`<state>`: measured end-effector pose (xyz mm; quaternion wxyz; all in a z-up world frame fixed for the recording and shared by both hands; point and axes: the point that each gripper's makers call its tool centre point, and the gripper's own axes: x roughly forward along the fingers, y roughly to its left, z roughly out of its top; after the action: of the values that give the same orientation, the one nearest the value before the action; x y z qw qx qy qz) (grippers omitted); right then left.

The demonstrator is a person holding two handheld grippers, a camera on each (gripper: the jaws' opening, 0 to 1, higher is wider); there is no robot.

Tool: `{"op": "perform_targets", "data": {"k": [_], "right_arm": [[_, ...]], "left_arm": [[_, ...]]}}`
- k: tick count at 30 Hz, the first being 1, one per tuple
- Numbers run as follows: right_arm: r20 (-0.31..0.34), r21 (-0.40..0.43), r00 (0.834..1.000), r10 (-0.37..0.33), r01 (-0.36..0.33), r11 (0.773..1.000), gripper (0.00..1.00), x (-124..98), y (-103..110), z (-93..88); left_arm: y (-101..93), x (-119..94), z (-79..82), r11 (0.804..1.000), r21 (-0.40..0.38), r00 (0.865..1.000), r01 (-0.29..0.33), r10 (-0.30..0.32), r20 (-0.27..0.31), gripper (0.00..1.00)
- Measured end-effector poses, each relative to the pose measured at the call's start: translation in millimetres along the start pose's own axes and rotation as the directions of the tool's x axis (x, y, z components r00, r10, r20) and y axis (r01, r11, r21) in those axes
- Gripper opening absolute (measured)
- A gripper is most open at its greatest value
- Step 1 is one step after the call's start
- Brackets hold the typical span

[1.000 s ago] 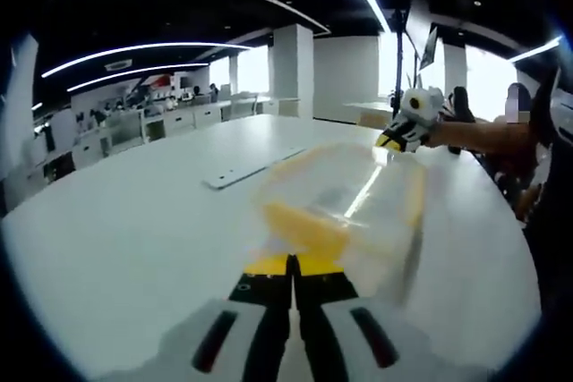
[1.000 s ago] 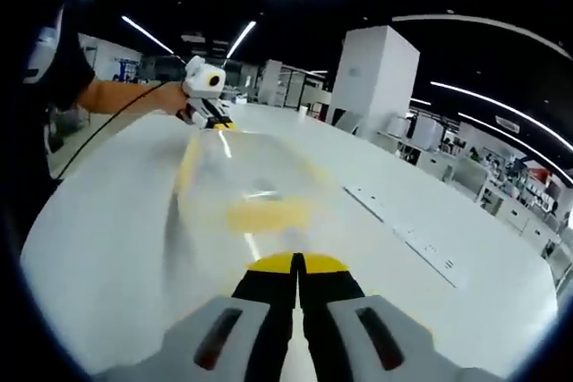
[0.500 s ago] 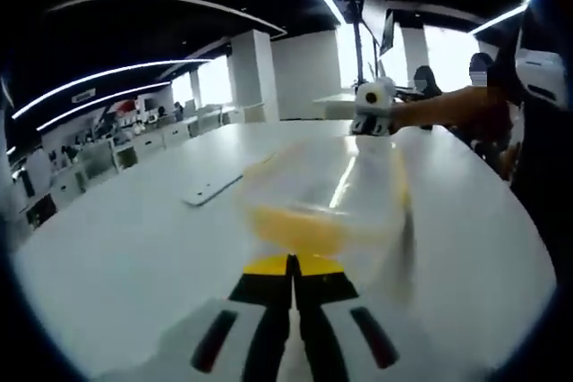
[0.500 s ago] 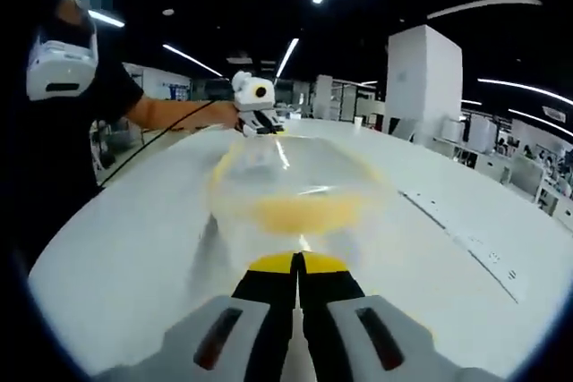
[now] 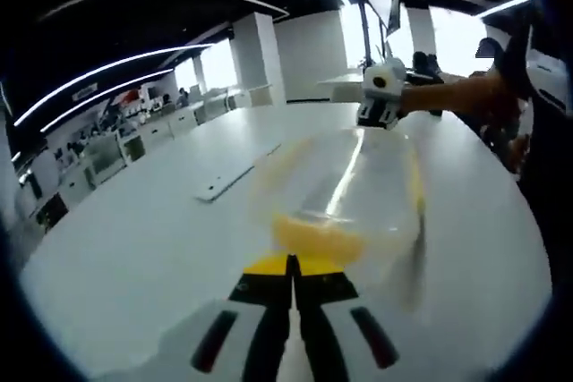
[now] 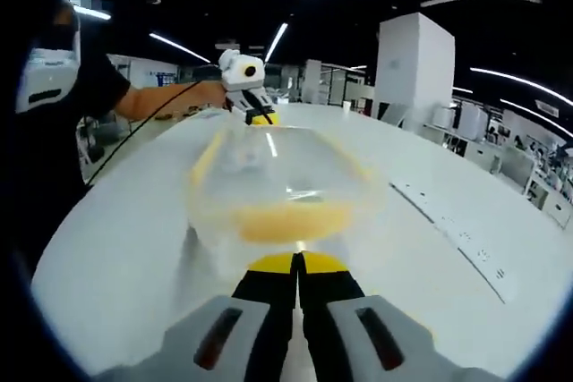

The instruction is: Snap each plastic latch of the storage box into its locked position after aligning the lid with the box until every specified latch is closed and the lid sits flush.

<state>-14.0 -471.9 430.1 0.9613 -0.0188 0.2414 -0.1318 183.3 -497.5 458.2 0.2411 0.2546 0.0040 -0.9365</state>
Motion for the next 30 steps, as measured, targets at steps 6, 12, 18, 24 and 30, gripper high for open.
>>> {"op": "perform_targets", "data": {"k": [6, 12, 18, 24, 30], "right_arm": [[-0.044, -0.015, 0.999, 0.004, -0.004, 1.0, 0.0, -0.1, -0.9, 0.9], [-0.015, 0.047, 1.0, 0.012, -0.011, 0.999, 0.0, 0.9, -4.6, 0.9], [-0.007, 0.082, 1.0, 0.005, -0.004, 0.997, 0.0, 1.0, -4.5, 0.5], [-0.013, 0.068, 1.0, -0.001, 0.001, 0.998, 0.0, 1.6, -3.3, 0.3], [-0.005, 0.069, 1.0, -0.001, 0.001, 0.998, 0.0, 2.1, -2.9, -0.3]], "left_arm": [[5.9, 3.6, -0.8, 0.999, 0.037, 0.989, -0.005, 0.01, -0.144, 0.0], [4.2, 5.7, -1.8, 0.999, 0.035, 0.969, 0.022, -0.012, -0.247, 0.0], [4.8, 7.7, -4.0, 0.999, -0.027, 0.943, -0.043, 0.032, -0.332, 0.0], [6.0, 6.8, -5.5, 0.984, -0.139, 0.942, -0.114, 0.062, -0.33, 0.0], [5.7, 6.5, -8.8, 0.962, -0.236, 0.95, -0.14, 0.063, -0.305, 0.0]]}}
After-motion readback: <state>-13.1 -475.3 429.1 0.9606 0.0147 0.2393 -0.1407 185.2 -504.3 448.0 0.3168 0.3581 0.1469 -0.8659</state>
